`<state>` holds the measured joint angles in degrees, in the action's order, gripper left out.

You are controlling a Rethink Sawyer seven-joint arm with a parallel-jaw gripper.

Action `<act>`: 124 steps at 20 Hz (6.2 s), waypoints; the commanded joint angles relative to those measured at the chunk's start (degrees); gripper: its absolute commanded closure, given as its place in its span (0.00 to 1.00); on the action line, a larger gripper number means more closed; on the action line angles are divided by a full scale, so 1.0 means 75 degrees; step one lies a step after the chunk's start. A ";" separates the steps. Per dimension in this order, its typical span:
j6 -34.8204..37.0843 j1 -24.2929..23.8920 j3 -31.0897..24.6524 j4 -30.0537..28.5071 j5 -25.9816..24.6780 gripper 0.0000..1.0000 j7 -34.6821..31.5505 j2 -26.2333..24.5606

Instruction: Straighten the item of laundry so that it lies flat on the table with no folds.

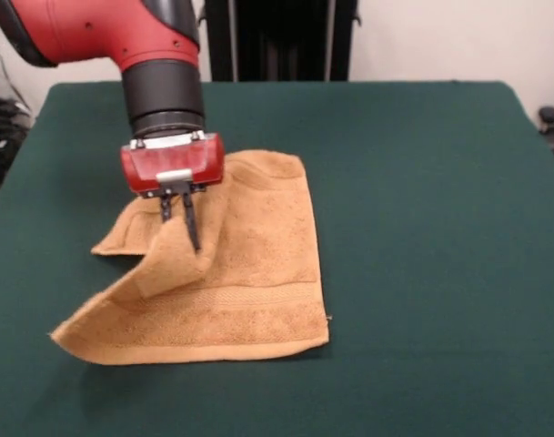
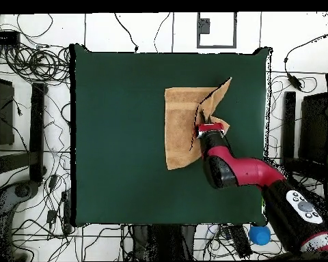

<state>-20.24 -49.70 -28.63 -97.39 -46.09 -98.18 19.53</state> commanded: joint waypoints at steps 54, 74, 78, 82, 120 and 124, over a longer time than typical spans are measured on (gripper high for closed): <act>0.3923 -0.1961 -0.3411 -0.1107 0.0563 0.00 -0.0005 -0.1402; 0.4169 -0.0857 -0.2008 -0.1387 0.0891 0.00 -0.1005 0.0587; 0.6113 -0.1361 -0.2685 -0.0926 0.1474 0.00 0.0551 0.0407; 0.6994 -0.1880 -0.2781 -0.0787 0.1463 0.00 0.1532 0.0567; 0.7230 -0.3026 -0.4294 0.0689 0.0225 0.00 0.3934 -0.2391; 0.7165 -0.3044 -0.4267 0.0709 0.0181 0.00 0.3990 -0.2488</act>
<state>31.34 -74.60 -60.20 -97.01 -42.40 -85.60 3.34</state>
